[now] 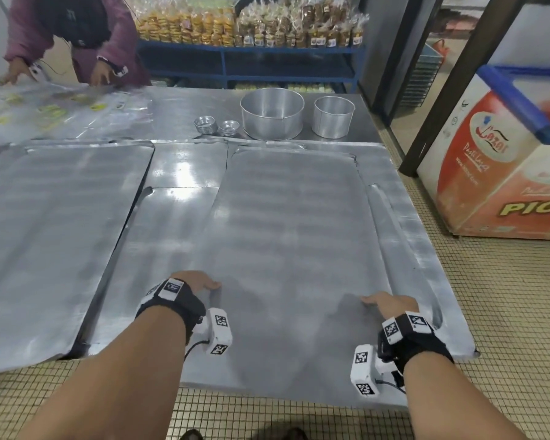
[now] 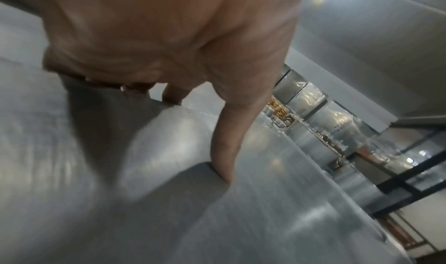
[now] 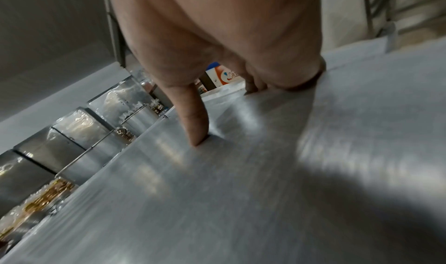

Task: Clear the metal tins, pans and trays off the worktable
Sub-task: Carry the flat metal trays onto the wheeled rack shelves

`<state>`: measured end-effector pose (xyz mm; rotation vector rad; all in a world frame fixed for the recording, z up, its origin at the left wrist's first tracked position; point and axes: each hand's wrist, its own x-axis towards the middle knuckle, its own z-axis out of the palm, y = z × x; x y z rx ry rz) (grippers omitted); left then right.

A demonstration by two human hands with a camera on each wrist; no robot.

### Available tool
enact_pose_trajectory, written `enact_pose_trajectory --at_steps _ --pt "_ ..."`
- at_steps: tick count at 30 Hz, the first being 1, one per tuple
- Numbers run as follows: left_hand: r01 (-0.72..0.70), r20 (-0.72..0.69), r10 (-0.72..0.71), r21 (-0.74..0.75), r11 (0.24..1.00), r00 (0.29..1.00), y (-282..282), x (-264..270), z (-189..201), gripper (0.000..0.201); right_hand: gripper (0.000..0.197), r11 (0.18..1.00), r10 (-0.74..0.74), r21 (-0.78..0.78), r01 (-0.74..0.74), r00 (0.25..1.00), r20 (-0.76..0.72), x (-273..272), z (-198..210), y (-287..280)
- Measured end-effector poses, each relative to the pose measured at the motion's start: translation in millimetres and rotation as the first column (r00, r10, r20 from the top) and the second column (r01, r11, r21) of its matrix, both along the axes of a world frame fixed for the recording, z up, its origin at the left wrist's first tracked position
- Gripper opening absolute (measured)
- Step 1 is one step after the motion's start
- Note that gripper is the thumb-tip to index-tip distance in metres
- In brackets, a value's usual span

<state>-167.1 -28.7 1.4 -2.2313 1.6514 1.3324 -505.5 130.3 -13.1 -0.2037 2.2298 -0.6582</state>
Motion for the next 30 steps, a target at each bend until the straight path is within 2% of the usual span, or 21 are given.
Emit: enact_pose_trajectory --at_steps 4,6,9,11,14,17,18,22,26,30 --pt "-0.097 -0.034 0.095 -0.053 0.994 0.995 3.6 9.0 -12.6 0.060 0.061 0.996 -0.088 -0.030 0.088 0.996 0.028 8.5 14.1 1.7" --pt "-0.174 -0.076 0.169 -0.066 0.982 0.983 0.0 17.5 -15.1 0.061 0.061 0.996 -0.090 -0.009 0.091 0.995 0.029 17.3 22.1 -1.5" --pt "-0.201 -0.108 0.193 -0.066 0.977 0.975 -13.0 31.7 -9.5 0.062 0.067 0.996 -0.085 0.036 0.086 0.996 -0.020 36.9 28.9 -5.3" --pt "-0.224 -0.153 0.212 -0.061 0.973 0.965 -23.3 43.6 -0.6 0.062 0.062 0.995 -0.059 0.076 0.062 0.997 -0.041 54.9 34.6 -4.4" --pt "-0.192 -0.156 0.178 -0.081 0.978 0.972 -35.3 65.5 5.0 0.054 0.041 0.991 -0.122 0.049 0.126 0.991 -0.062 81.7 38.2 3.0" --pt "-0.179 -0.164 0.166 -0.068 0.982 0.973 -44.7 88.2 5.3 0.042 0.040 0.981 -0.189 0.023 0.190 0.981 -0.053 116.7 38.4 10.1" --pt "-0.180 -0.169 0.168 -0.060 0.982 0.971 -47.0 95.9 5.9 0.043 0.041 0.980 -0.195 0.020 0.196 0.980 -0.044 128.3 36.6 12.5" --pt "-0.210 -0.182 0.198 -0.050 0.976 0.963 -53.0 123.3 7.5 0.073 0.066 0.962 -0.274 -0.023 0.273 0.960 -0.066 165.4 28.7 27.0" --pt "-0.227 -0.205 0.210 -0.058 0.972 0.956 -50.7 139.8 8.8 0.071 0.079 0.932 -0.361 -0.051 0.359 0.932 -0.041 197.6 36.7 39.0" --pt "-0.226 -0.211 0.209 -0.061 0.972 0.955 -42.2 154.6 5.1 0.058 0.059 0.922 -0.386 -0.039 0.385 0.920 -0.060 220.8 39.3 55.4"
